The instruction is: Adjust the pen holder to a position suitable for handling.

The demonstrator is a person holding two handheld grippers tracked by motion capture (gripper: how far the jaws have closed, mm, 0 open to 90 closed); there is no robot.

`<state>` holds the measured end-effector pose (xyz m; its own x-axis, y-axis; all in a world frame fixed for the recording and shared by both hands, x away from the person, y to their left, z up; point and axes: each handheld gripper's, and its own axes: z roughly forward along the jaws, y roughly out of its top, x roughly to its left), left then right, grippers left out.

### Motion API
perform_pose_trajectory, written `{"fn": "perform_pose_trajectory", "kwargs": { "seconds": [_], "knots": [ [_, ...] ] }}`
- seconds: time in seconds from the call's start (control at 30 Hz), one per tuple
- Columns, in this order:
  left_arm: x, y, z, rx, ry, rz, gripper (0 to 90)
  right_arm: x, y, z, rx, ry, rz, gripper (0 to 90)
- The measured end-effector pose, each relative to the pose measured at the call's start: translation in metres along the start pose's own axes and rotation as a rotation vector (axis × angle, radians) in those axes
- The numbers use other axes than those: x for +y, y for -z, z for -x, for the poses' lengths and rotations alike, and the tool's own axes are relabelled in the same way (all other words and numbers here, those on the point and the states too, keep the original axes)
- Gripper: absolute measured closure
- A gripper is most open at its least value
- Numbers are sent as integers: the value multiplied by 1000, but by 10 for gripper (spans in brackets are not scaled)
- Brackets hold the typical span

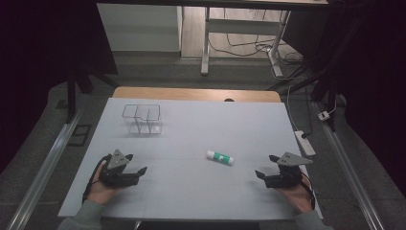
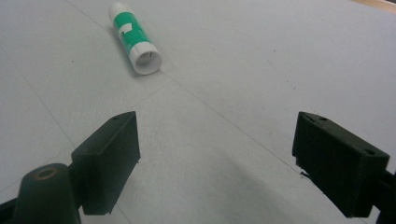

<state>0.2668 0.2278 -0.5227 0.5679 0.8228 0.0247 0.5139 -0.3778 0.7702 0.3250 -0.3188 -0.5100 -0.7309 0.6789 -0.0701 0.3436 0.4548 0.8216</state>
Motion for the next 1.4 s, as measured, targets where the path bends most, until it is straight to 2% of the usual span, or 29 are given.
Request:
{"fn": "perform_pose_trajectory", "kwargs": {
  "seconds": [0.67, 0.8, 1.03, 1.27, 1.4],
  "knots": [
    [-1, 2, -2, -7, 9, 5, 257, 0, -1, 0, 7, -9, -5, 165],
    [7, 12, -4, 11, 25, 31, 259, 1, 0, 0, 6, -25, 6, 165],
    [17, 11, -4, 16, 4, 17, 259, 1, 0, -3, 4, -8, 2, 171],
    [33, 17, -18, 75, 27, 4, 268, 1, -1, -1, 12, -13, 7, 173],
    [41, 21, -22, 90, 4, 7, 270, 1, -2, -2, 18, -9, 13, 177]
  ]
}}
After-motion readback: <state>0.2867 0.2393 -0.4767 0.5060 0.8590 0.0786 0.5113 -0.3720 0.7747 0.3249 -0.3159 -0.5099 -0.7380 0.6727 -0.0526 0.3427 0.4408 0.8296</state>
